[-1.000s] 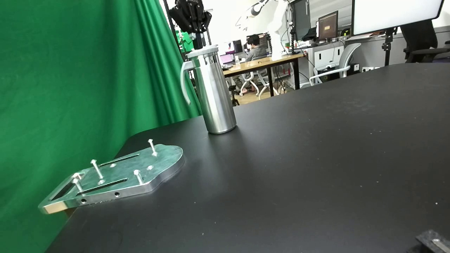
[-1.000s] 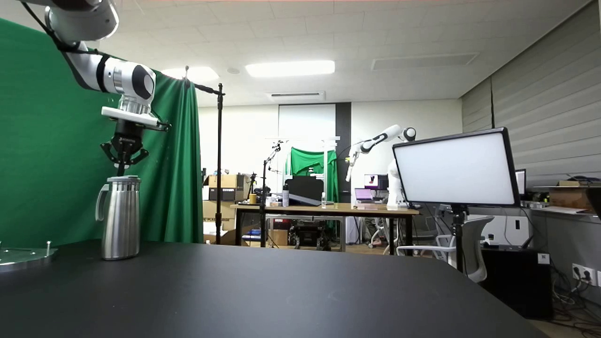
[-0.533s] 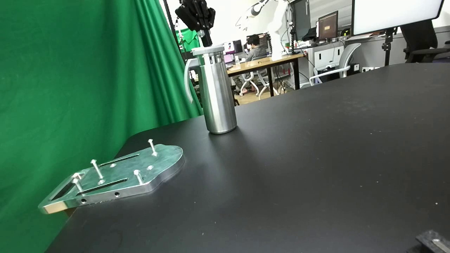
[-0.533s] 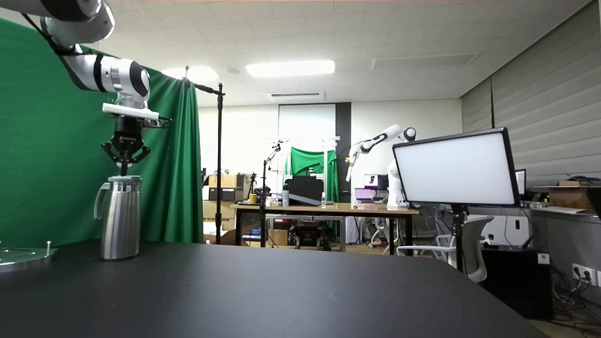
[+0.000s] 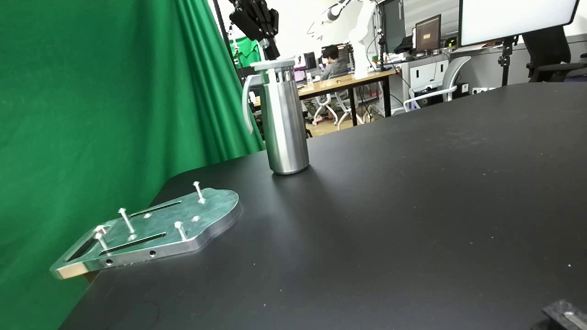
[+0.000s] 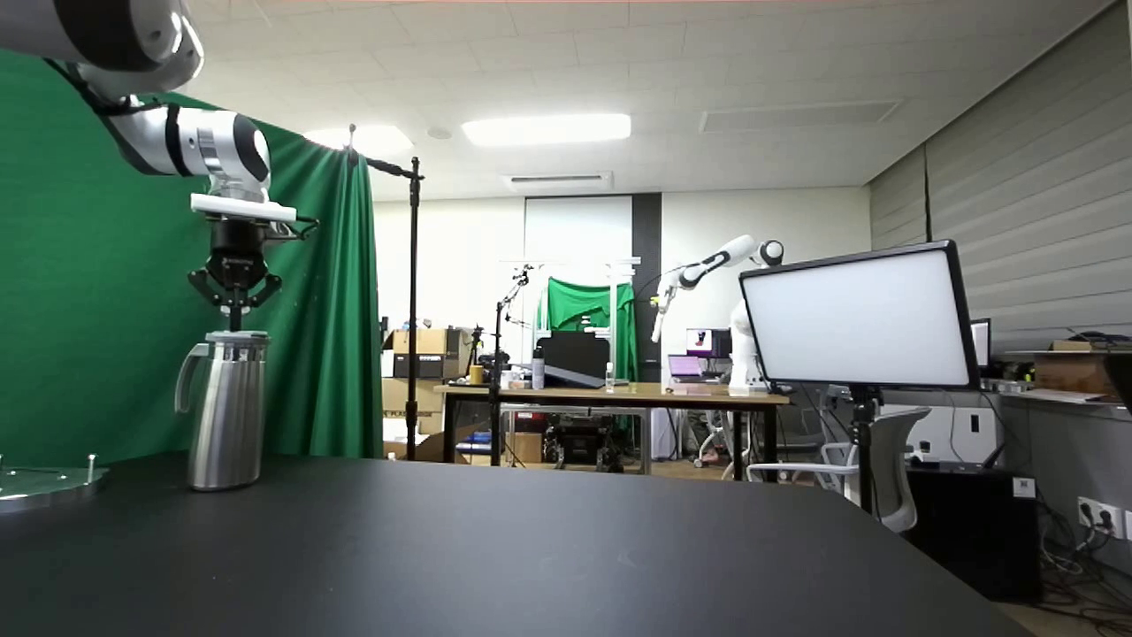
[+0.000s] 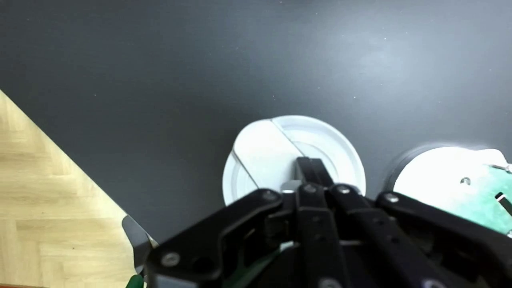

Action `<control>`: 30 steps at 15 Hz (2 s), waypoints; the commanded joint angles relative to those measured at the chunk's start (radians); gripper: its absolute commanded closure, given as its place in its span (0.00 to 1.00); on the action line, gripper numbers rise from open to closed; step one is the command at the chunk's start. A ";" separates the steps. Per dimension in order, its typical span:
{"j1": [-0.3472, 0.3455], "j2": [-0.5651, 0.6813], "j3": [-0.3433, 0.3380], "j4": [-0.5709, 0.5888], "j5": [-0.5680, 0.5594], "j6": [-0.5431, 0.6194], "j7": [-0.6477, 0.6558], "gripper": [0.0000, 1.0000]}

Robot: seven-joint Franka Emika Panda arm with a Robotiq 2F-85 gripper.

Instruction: Press the button on the lid to open the drinking hole of the bottle

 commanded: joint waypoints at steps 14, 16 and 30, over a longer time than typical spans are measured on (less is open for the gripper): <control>-0.018 0.025 0.031 0.116 0.087 -0.004 -0.007 1.00; -0.023 0.025 0.036 0.117 0.114 0.044 0.008 1.00; -0.018 0.052 0.022 0.094 0.157 0.162 0.003 1.00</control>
